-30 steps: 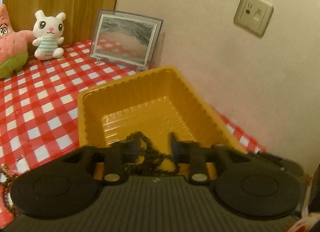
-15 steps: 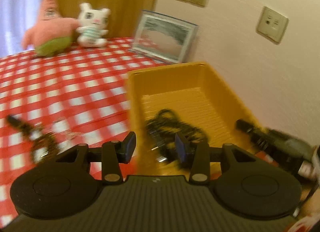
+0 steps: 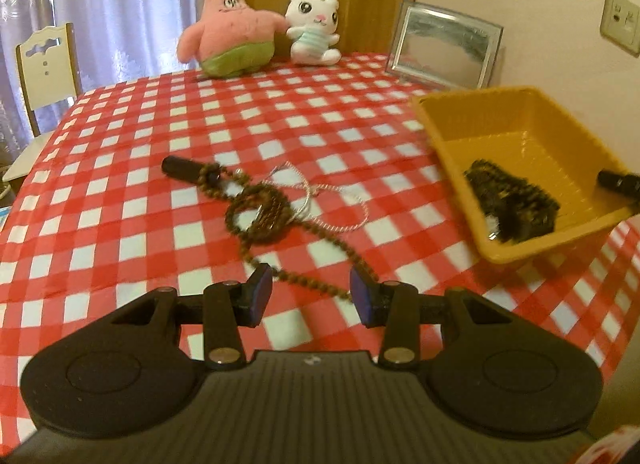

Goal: Organize jewelry
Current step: 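Grasp another brown bead strand with the left tool and carry it toward the tray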

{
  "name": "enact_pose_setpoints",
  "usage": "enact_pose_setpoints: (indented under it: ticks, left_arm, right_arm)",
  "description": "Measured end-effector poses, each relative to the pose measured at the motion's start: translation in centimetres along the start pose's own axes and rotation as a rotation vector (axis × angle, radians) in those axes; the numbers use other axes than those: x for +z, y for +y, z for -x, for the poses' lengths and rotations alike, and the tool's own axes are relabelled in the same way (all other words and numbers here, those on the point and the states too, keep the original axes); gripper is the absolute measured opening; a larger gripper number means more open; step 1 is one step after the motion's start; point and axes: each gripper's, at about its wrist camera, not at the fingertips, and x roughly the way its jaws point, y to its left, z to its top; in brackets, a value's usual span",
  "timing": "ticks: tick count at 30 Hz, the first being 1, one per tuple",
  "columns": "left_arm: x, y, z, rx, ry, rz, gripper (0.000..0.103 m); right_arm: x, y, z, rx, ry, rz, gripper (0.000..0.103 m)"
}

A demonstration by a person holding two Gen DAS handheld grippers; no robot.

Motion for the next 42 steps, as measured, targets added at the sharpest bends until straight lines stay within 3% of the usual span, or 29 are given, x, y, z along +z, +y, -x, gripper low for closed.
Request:
enact_pose_setpoints:
  ticks: [12, 21, 26, 29, 31, 32, 37, 42]
  left_arm:
    - [0.2, 0.8, -2.5, 0.047, -0.011, -0.069, 0.034]
    - [1.8, 0.9, -6.0, 0.078, -0.029, -0.244, 0.028]
    - [1.7, 0.3, -7.6, 0.093, -0.009, -0.350, 0.016]
    - [1.5, 0.3, -8.2, 0.104, -0.006, -0.377, 0.014]
    - [1.3, 0.3, -8.2, 0.102, -0.010, -0.383, 0.012]
    - [1.3, 0.3, -8.1, 0.096, -0.013, -0.381, 0.005]
    - [1.7, 0.9, -7.0, 0.071, -0.042, -0.336, 0.005]
    - [2.8, 2.5, -4.5, 0.028, -0.086, -0.222, 0.005]
  right_arm:
    - [-0.1, 0.2, -0.1, -0.014, 0.003, 0.017, 0.005]
    - [0.0, 0.2, -0.3, -0.024, 0.014, 0.025, 0.005]
    - [0.0, 0.2, -0.5, -0.030, 0.017, 0.030, 0.005]
    - [0.0, 0.3, -0.5, -0.032, 0.018, 0.033, 0.005]
    - [0.0, 0.3, -0.5, -0.032, 0.018, 0.033, 0.005]
    - [0.0, 0.3, -0.5, -0.032, 0.018, 0.033, 0.005]
    - [0.0, 0.3, -0.5, -0.031, 0.018, 0.033, 0.005]
    - [-0.2, 0.4, -0.3, -0.026, 0.016, 0.033, 0.005]
